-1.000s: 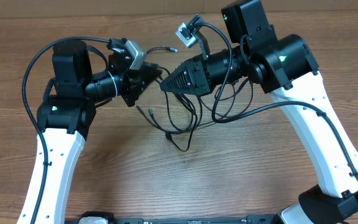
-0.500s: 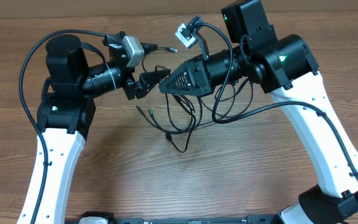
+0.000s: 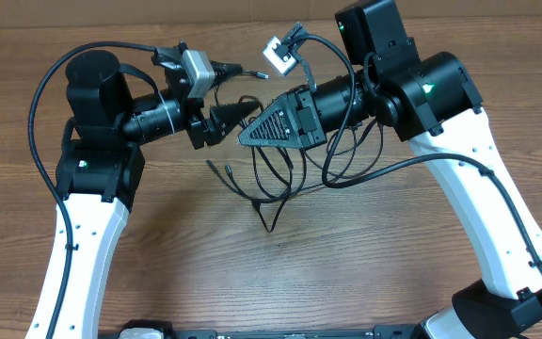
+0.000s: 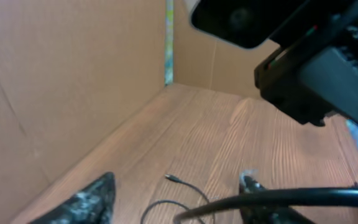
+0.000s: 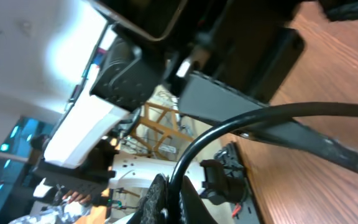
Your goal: Untangle cables
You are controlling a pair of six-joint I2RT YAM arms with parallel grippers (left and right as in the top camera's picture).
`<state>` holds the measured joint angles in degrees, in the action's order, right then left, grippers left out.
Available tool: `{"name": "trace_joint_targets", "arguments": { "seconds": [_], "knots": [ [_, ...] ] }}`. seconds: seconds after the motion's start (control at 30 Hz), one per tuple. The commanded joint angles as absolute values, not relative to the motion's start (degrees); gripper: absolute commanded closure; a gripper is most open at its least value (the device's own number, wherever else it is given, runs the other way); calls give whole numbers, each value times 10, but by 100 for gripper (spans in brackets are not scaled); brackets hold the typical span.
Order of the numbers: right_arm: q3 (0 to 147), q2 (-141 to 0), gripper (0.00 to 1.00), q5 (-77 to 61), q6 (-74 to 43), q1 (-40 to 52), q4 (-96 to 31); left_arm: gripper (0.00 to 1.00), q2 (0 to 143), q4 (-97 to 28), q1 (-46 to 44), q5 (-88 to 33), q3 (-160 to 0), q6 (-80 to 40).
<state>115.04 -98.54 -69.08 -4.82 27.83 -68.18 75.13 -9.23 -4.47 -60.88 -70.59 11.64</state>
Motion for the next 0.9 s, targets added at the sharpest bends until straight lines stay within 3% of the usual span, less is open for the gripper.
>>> {"name": "trace_joint_targets", "arguments": {
  "seconds": [0.0,0.13,0.33,0.37,0.47,0.53,0.83,0.87],
  "knots": [
    [1155,-980,96,-764,-47,278,-669,33,753,-84,-45,-616,-711,100],
    [1155,-980,96,-822,-50,278,-630,29,754,-20,-45,-682,-711,100],
    [1155,-980,96,-822,-62,277,-609,41,754,63,-45,-801,-711,81],
    [1155,-980,96,-822,-62,277,-609,45,754,66,-45,-811,-711,81],
    [1155,-980,96,-822,-62,276,-609,85,754,62,-45,-821,-711,81],
    [1155,-980,96,-822,-62,276,-609,96,754,62,-45,-821,-711,81],
    [1155,-980,96,-781,-61,276,-611,96,754,32,-42,-776,-711,78],
    [1155,-980,92,-757,-61,276,-615,96,754,15,-40,-752,-711,72]
  ]
}}
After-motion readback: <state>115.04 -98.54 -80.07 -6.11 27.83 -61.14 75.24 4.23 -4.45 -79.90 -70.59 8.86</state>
